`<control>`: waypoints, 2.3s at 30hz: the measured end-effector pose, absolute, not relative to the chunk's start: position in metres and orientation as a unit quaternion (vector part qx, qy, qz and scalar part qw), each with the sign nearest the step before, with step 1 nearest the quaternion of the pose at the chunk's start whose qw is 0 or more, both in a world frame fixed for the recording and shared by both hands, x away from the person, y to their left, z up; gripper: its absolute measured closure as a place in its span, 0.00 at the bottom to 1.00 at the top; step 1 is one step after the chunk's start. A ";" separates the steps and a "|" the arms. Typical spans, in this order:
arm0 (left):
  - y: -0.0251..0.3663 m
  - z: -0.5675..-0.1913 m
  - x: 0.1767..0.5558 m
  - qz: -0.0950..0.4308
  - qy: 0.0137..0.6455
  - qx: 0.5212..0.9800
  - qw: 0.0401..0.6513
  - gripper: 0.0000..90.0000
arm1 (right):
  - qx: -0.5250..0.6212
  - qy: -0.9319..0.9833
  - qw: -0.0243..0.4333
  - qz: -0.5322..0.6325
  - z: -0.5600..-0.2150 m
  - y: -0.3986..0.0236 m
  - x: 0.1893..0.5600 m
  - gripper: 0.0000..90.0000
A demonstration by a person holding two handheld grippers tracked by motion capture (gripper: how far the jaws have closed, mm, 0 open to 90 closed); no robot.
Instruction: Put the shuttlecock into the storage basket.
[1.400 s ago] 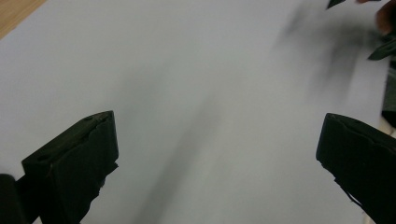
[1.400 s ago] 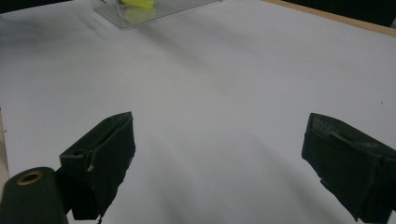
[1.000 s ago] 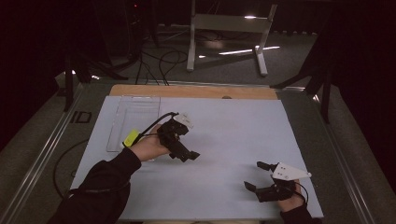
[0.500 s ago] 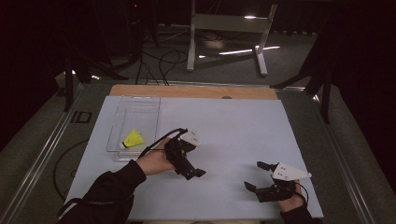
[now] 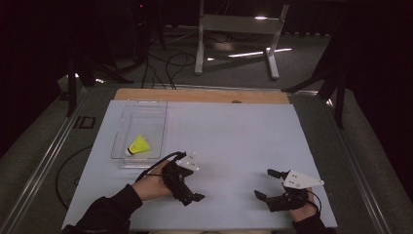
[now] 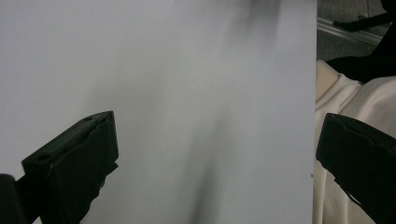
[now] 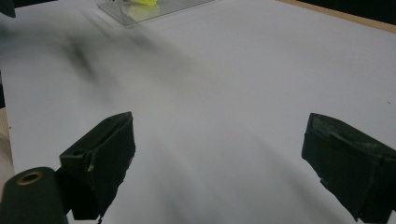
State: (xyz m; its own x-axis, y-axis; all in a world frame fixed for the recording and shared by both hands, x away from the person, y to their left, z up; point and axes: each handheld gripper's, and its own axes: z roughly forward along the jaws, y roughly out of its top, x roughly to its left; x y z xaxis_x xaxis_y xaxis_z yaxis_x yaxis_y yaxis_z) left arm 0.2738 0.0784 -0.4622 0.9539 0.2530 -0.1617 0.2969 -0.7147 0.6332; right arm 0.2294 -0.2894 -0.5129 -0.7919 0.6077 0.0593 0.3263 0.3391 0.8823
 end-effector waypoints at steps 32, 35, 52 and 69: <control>0.176 -0.508 0.246 -0.008 0.244 0.889 0.386 0.00 | 0.286 0.810 0.142 0.492 -0.514 -0.288 0.230 0.11; 0.185 -0.511 0.243 -0.001 0.260 0.881 0.395 0.00 | 0.286 0.810 0.142 0.492 -0.514 -0.288 0.230 0.11; 0.210 -0.522 0.228 0.070 0.349 0.835 0.420 0.00 | 0.288 0.811 0.139 0.490 -0.515 -0.287 0.230 0.11; 0.208 -0.527 0.217 0.112 0.310 0.835 0.441 0.00 | 0.290 0.817 0.130 0.481 -0.518 -0.288 0.230 0.11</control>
